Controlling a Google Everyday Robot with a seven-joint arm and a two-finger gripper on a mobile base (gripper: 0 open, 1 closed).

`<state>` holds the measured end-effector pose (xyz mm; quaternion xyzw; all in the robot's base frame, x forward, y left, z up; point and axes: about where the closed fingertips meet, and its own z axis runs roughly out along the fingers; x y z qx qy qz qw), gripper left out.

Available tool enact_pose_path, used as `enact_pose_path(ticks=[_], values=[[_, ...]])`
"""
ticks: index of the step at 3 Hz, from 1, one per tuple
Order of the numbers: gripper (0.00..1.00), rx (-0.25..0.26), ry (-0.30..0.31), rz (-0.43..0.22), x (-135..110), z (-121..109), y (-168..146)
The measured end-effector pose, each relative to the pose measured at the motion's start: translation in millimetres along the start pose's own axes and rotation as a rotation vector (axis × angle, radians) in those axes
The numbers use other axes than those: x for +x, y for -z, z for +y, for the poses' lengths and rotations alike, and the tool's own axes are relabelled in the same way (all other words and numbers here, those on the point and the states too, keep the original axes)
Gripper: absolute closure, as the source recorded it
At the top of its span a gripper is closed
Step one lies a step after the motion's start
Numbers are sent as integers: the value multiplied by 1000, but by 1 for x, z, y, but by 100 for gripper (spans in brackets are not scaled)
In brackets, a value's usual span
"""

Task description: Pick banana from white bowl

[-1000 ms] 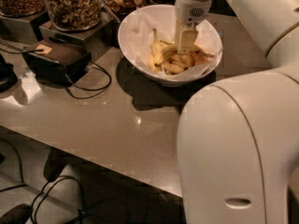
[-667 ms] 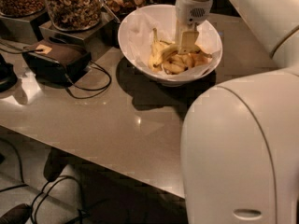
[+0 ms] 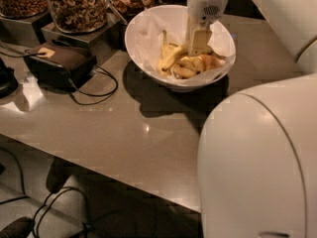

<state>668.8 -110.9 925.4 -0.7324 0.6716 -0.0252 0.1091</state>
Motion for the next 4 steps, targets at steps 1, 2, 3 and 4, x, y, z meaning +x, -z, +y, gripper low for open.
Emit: enact_pose_path(ticks=[1,2,3,4], values=[[100,26,7,-31,-4,3,16],[100,36,24,-54,-8,15,30],[100,38,24,-41,-10,26,43],[100,68,19,-54,-7,59,73]])
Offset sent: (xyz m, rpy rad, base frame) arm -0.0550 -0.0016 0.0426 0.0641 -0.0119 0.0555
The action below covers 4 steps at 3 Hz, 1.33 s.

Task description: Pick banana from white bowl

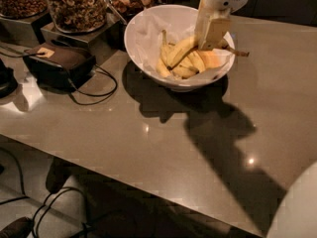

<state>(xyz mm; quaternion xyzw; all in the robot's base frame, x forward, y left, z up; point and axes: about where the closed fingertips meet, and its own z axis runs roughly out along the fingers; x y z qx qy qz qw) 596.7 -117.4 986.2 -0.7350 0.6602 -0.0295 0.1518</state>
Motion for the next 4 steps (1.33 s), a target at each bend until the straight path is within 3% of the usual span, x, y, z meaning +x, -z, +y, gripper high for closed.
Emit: enact_pose_path(ticks=[1,2,4], values=[[100,14,1,-4,-1,-3,1],[100,7,-33,-6,8,13,8],[100,-31,-164,-38,22,73,23]])
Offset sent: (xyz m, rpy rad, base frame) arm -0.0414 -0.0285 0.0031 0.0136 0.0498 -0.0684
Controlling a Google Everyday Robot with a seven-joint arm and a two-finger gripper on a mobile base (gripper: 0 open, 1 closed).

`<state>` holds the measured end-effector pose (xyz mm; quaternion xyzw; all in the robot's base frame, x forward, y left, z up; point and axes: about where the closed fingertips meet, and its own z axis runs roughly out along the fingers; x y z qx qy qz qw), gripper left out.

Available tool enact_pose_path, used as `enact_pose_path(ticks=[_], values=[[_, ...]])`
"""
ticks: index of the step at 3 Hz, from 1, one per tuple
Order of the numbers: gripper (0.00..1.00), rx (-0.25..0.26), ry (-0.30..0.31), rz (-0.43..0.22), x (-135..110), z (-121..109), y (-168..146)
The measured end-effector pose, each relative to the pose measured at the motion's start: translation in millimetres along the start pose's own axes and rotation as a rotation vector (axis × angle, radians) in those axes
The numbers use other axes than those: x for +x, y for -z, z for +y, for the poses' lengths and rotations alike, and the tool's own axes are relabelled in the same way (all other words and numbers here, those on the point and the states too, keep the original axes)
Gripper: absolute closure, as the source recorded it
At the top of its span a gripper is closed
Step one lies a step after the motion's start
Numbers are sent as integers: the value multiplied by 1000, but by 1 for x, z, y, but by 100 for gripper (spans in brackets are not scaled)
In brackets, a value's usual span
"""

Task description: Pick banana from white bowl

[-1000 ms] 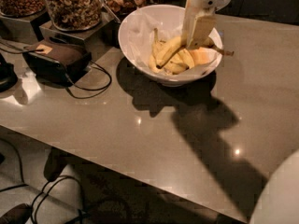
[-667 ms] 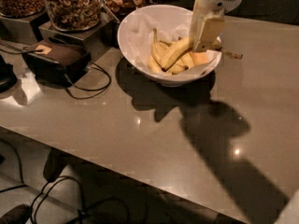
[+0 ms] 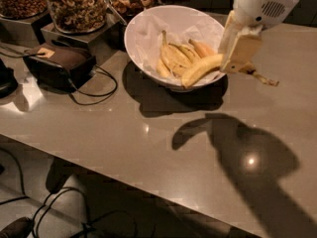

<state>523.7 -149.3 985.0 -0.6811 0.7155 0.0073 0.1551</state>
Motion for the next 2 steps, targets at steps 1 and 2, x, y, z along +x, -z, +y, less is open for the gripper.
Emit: enact_pose_path(ticks=[1,2], values=[[100,-38,-107,-18,10,62,9],[100,-28,-106,-22,9,59,9]])
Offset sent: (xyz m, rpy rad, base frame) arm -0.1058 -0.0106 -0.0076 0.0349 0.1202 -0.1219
